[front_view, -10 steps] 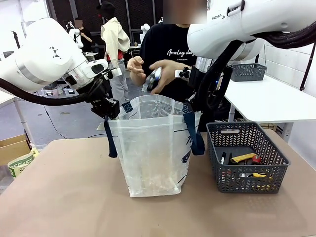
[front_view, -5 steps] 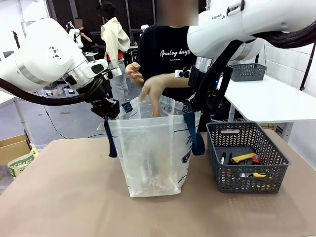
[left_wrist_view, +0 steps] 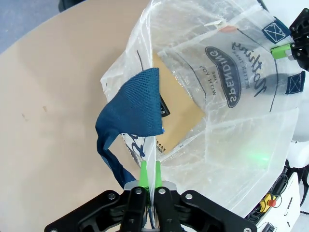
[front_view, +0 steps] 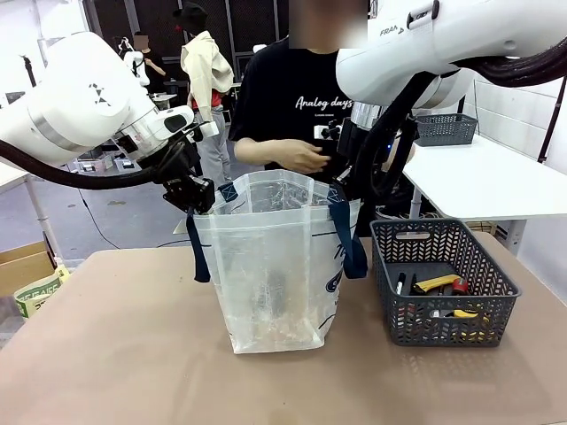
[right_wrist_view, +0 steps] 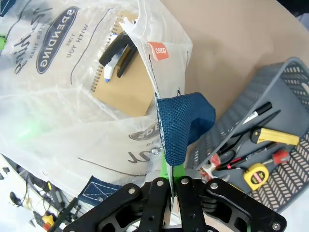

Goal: Transfer purchased items from the store into the shopping bag.
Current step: Move the Reusable shopping bag to the right side of the table.

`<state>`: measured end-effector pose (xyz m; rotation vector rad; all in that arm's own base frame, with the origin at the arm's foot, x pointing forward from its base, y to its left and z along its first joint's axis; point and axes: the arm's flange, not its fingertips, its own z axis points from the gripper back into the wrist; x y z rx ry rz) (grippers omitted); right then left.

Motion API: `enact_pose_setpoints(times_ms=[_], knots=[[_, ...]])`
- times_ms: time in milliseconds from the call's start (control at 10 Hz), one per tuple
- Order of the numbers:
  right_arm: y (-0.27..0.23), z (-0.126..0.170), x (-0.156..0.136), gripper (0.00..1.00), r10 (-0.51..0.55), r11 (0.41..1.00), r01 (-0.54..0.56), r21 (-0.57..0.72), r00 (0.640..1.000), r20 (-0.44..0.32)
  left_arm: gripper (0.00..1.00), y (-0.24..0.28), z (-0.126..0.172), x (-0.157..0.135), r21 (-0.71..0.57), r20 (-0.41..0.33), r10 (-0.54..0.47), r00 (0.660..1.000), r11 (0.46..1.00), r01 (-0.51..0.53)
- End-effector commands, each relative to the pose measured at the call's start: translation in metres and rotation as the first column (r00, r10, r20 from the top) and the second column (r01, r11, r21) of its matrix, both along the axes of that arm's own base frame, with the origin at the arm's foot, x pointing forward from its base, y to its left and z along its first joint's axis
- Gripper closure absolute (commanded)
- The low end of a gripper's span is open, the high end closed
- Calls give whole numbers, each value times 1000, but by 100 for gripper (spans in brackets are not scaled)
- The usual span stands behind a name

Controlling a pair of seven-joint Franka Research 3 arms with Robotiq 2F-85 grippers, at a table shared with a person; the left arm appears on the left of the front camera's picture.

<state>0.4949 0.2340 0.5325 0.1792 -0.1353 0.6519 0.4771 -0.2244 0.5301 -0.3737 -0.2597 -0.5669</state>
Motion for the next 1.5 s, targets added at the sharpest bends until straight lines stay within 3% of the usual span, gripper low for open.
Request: enact_pose_setpoints(times_ms=[0, 1400], knots=[[-1, 0, 0, 100, -2, 1000, 2, 0, 1000, -1, 100, 0, 1, 0, 3, 7, 5, 1000, 1000, -5], [-1, 0, 0, 100, -2, 1000, 2, 0, 1000, -1, 100, 0, 1, 0, 3, 7, 5, 1000, 1000, -5]])
